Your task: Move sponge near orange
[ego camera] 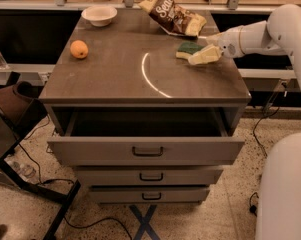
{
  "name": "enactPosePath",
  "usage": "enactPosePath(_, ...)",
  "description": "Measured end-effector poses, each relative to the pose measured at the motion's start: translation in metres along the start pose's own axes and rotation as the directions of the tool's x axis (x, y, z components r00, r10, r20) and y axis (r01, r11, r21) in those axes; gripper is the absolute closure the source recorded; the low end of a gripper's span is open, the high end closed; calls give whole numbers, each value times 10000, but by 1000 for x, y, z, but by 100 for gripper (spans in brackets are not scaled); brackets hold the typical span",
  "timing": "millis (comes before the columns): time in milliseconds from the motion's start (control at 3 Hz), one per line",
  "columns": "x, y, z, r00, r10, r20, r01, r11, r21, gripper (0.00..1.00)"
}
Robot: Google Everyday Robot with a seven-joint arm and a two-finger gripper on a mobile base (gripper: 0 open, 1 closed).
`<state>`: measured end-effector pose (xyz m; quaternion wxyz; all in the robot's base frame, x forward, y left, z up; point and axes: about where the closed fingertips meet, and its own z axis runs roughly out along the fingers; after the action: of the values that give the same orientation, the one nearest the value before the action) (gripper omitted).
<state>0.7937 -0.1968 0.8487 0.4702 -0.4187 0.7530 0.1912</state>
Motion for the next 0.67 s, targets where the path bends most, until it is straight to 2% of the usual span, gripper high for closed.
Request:
enactPosePath(333,16,14,17,9997,-49,-239,49,10000,-21,55)
enactPosePath(667,13,16,16,9996,-23,-276,20,10000,-83,78)
